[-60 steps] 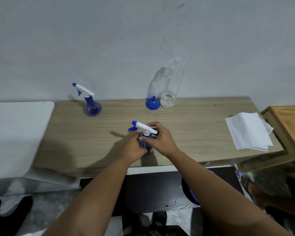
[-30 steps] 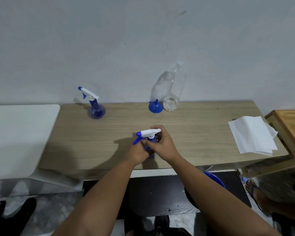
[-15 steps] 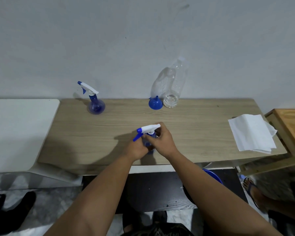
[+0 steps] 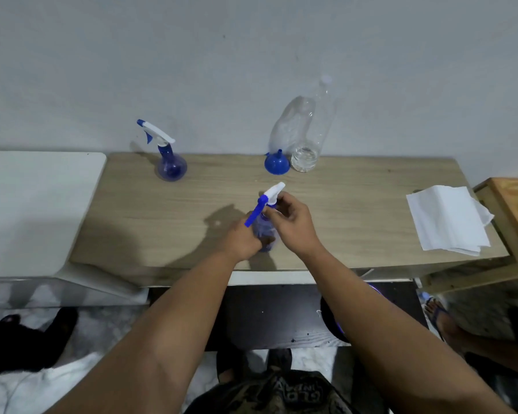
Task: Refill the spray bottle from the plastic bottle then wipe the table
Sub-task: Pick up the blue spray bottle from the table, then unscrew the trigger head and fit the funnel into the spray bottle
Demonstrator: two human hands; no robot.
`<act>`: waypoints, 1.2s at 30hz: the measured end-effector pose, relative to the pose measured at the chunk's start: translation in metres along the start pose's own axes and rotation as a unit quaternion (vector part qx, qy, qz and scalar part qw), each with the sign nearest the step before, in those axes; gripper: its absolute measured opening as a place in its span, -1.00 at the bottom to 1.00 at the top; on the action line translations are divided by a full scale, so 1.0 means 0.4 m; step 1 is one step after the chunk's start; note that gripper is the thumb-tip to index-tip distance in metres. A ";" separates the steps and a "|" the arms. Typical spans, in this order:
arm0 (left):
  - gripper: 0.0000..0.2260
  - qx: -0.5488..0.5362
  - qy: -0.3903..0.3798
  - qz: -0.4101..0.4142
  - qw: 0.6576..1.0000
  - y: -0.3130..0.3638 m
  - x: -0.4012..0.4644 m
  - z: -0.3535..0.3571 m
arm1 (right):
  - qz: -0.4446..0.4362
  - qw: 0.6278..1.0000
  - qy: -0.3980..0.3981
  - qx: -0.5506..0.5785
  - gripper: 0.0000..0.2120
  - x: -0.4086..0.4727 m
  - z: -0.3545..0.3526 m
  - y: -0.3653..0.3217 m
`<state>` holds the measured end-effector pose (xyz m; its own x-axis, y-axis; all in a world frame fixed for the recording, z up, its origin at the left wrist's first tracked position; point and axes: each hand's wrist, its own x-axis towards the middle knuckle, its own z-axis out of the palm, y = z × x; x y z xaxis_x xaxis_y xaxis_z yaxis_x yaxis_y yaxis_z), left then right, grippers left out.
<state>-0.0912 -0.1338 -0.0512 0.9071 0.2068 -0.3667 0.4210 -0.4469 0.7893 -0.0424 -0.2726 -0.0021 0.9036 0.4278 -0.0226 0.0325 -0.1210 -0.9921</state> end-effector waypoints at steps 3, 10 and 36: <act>-0.45 -0.033 0.012 -0.013 0.999 -0.006 0.008 0.007 | -0.046 0.997 0.026 0.049 -0.78 0.029 -0.009 -0.106; -0.47 -0.040 0.032 -0.012 0.999 0.010 0.000 0.014 | -0.096 0.974 0.148 0.139 -0.76 0.128 -0.132 -0.251; -0.59 -0.021 0.006 -0.007 1.000 0.058 -0.031 -0.008 | 0.185 0.903 0.052 -0.384 -0.70 -0.050 -0.203 0.278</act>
<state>-0.0927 -0.1438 -0.0269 0.9013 0.2229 -0.3714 0.4323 -0.4068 0.8048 -0.0224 -0.3673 -0.1022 0.9473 0.1493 -0.2833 -0.0290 -0.8411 -0.5401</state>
